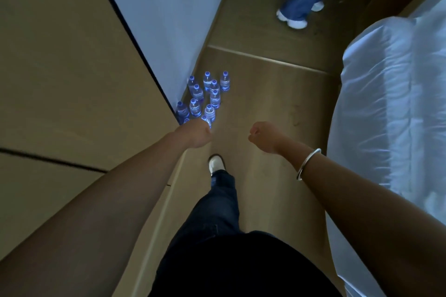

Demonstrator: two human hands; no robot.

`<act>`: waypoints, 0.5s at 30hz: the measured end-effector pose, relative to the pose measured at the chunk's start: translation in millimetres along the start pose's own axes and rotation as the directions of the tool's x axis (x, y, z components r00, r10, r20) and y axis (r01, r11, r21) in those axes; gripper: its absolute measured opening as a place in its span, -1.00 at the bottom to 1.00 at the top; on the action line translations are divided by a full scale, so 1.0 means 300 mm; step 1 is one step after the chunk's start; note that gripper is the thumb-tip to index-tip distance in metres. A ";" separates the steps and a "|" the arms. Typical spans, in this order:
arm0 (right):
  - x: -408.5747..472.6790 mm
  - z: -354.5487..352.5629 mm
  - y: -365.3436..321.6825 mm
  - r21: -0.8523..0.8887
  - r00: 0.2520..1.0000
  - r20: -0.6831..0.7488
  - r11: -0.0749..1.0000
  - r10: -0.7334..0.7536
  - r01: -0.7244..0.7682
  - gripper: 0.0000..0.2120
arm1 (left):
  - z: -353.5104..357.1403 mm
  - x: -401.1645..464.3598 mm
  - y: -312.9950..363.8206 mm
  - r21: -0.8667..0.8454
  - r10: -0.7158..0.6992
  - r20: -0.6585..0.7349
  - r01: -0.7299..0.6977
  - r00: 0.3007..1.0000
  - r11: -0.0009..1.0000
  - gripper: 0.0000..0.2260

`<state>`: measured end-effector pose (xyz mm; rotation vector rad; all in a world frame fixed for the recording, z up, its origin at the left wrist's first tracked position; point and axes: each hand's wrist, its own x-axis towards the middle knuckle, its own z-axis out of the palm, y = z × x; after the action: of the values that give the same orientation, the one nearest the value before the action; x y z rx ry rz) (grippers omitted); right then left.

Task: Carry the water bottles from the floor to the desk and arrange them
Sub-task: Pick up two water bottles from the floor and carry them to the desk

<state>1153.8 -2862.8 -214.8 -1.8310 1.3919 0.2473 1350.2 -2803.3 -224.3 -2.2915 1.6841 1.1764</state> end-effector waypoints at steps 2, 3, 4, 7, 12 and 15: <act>0.114 -0.056 -0.026 -0.066 1.000 0.013 0.998 -0.005 0.006 -0.73 | -0.047 0.116 -0.008 0.001 -0.016 0.016 0.016 1.000 1.000 -0.73; 0.157 -0.080 -0.044 -0.102 1.000 0.020 0.995 -0.008 0.010 -0.72 | -0.066 0.159 -0.013 0.000 -0.021 0.026 0.021 0.999 1.000 -0.72; 0.215 -0.102 -0.062 -0.122 0.999 0.038 0.993 -0.005 0.009 -0.71 | -0.086 0.214 -0.024 -0.017 -0.027 0.044 0.028 0.999 0.999 -0.73; 0.368 -0.131 -0.117 -0.154 0.994 0.102 0.988 0.025 -0.009 -0.70 | -0.122 0.362 -0.063 -0.077 -0.068 0.118 0.077 0.991 0.994 -0.78; 0.563 -0.083 -0.162 -0.094 0.979 0.201 0.995 0.047 -0.029 -0.72 | -0.111 0.544 -0.119 -0.108 -0.100 0.214 0.126 0.972 0.986 -0.74; 0.651 -0.046 -0.179 -0.048 0.961 0.271 0.998 0.062 -0.051 -0.77 | -0.074 0.628 -0.162 -0.157 -0.153 0.213 0.188 0.965 0.970 -0.81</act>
<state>1269.8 -3009.0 -294.6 -1.7169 1.2538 0.5406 1423.6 -2943.0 -340.5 -2.2676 1.3334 1.5110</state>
